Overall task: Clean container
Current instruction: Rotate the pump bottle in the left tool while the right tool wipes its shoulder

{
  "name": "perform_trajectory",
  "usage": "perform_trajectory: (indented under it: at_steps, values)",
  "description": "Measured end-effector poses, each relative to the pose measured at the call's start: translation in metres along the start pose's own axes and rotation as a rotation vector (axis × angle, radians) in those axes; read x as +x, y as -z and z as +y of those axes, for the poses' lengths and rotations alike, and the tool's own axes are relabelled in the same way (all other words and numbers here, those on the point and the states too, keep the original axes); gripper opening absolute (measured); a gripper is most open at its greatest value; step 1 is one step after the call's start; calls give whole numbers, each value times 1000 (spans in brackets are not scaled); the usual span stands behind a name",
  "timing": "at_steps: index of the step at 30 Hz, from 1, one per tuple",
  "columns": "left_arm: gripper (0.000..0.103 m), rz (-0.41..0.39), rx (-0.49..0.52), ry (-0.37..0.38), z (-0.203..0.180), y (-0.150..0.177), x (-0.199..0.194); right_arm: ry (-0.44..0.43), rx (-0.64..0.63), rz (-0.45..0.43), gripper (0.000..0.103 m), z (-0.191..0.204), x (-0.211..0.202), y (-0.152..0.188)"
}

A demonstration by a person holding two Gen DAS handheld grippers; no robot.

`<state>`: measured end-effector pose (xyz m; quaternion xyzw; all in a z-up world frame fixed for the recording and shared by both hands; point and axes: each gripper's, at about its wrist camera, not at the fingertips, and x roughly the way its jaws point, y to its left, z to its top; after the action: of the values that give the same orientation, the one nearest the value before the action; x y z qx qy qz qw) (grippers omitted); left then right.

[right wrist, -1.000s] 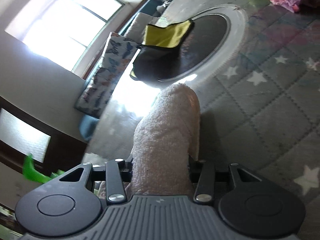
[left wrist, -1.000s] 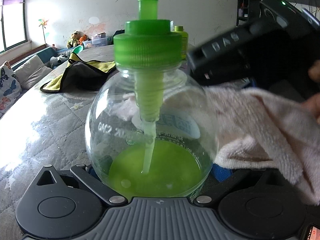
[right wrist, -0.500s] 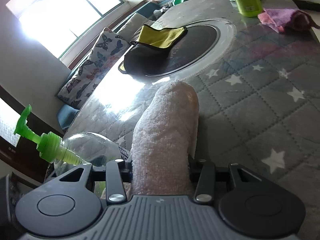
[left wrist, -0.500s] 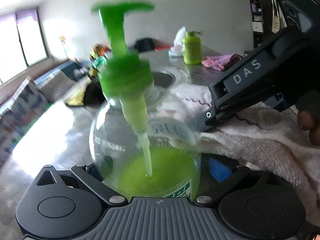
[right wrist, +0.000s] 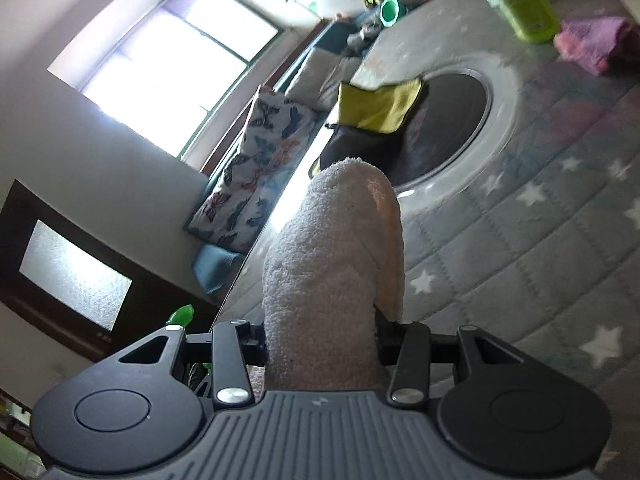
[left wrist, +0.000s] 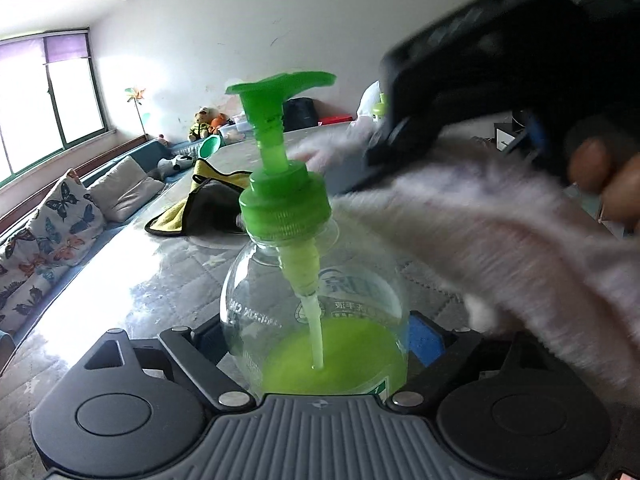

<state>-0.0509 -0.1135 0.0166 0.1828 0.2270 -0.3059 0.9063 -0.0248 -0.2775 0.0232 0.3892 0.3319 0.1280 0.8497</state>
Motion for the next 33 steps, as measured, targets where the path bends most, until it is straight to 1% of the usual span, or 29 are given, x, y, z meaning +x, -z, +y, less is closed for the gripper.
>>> perform_trajectory:
  at_steps: [3, 7, 10, 11, 16, 19, 22, 23, 26, 27, 30, 32, 33]
  values:
    - [92, -5, 4, -1, -2, 2, -2, 29, 16, -2, 44, -7, 10, 3]
    - [92, 0, 8, -2, -5, 1, -1, 133, 4, 19, 43, -16, 8, 7]
    - [92, 3, 6, -4, -3, 0, 1, 136, -9, -13, 42, -12, -4, 11]
    - [92, 5, 5, -5, -3, -1, 1, 134, -16, -26, 41, -10, -9, 12]
    - [92, 8, 8, -10, -4, -1, 0, 71, -140, -161, 41, 35, -48, 6]
    - [92, 8, 7, -11, -6, -1, -1, 13, -287, -244, 41, 78, -69, 5]
    - [92, 5, 6, -10, -5, -1, -2, 16, -408, -228, 42, 107, -59, 8]
    - [92, 3, 5, -9, 1, -3, 4, 36, -438, -212, 42, 113, -52, 9]
    - [91, 0, 0, -6, 4, -2, 4, 96, -501, -140, 42, 118, -25, 15]
    - [91, -2, 2, -5, 4, -3, 4, 113, -515, -132, 42, 118, -21, 17]
    - [91, -9, 12, -7, 3, -1, 2, 161, -575, -178, 42, 119, -21, 26]
    - [91, -9, 7, -3, 4, 0, 1, 199, -585, -206, 42, 116, -25, 28]
    - [91, -9, 6, -2, 4, 0, 1, 202, -568, -211, 42, 112, -26, 26]
